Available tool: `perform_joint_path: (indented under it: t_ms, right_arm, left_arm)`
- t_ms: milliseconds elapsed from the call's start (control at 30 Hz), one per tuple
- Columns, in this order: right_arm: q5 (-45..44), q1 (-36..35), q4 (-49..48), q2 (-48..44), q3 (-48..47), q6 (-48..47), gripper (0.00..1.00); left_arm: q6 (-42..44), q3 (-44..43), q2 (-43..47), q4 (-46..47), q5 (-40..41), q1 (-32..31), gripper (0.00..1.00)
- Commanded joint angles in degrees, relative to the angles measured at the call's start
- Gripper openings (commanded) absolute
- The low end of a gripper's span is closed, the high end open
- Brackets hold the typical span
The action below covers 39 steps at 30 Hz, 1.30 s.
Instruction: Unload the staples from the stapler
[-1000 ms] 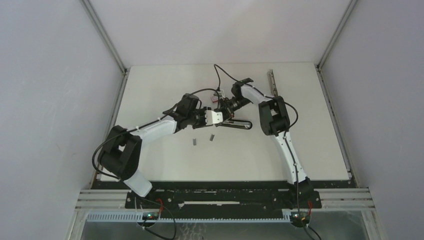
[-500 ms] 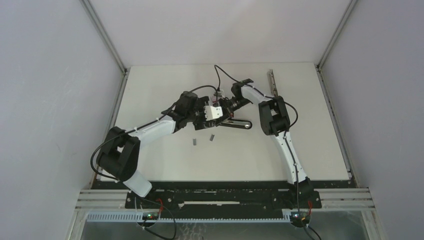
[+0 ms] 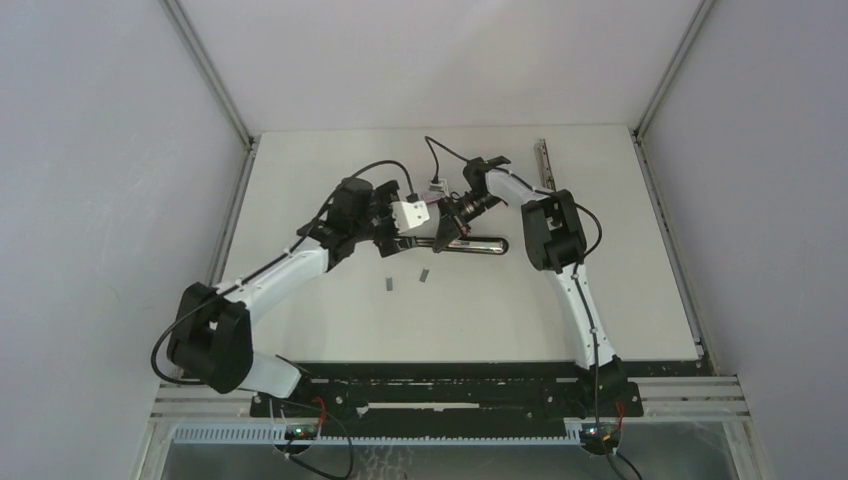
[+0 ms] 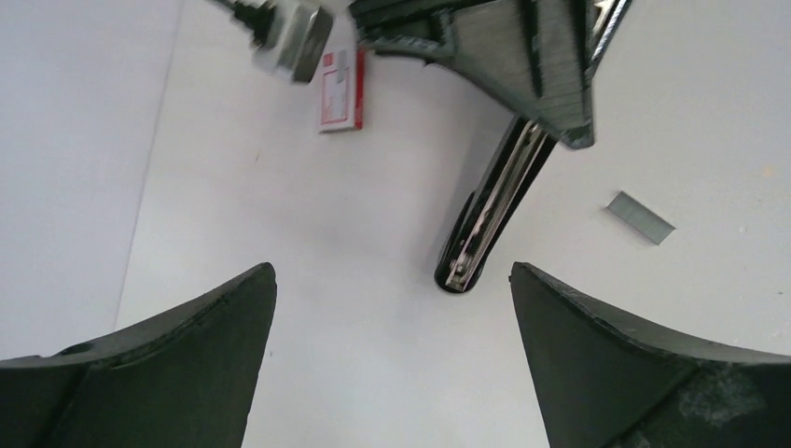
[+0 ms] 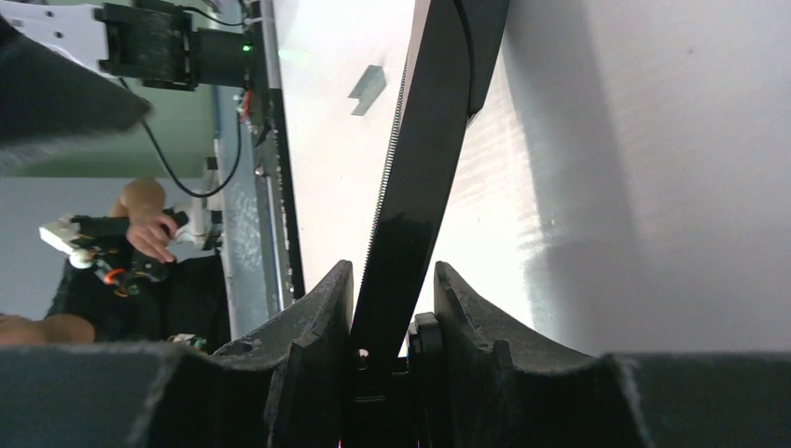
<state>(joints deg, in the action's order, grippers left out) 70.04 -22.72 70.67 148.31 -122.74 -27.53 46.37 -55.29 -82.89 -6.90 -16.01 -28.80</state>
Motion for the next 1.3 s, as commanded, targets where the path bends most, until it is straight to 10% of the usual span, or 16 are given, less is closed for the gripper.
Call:
perform_joint_path:
  t_ms: [0,1267]
  right_arm:
    - [-4.0,-0.1,-7.7,-8.6,2.5,4.8,0.0]
    - [-47.9,-9.2,-50.0,-28.8,33.2,10.7,0.0]
  left_arm:
    - [-3.7,2.7,6.2,-1.0,-1.3,3.5,1.0]
    - [-6.0,21.6,33.1,-2.2,-9.1,18.6,1.0]
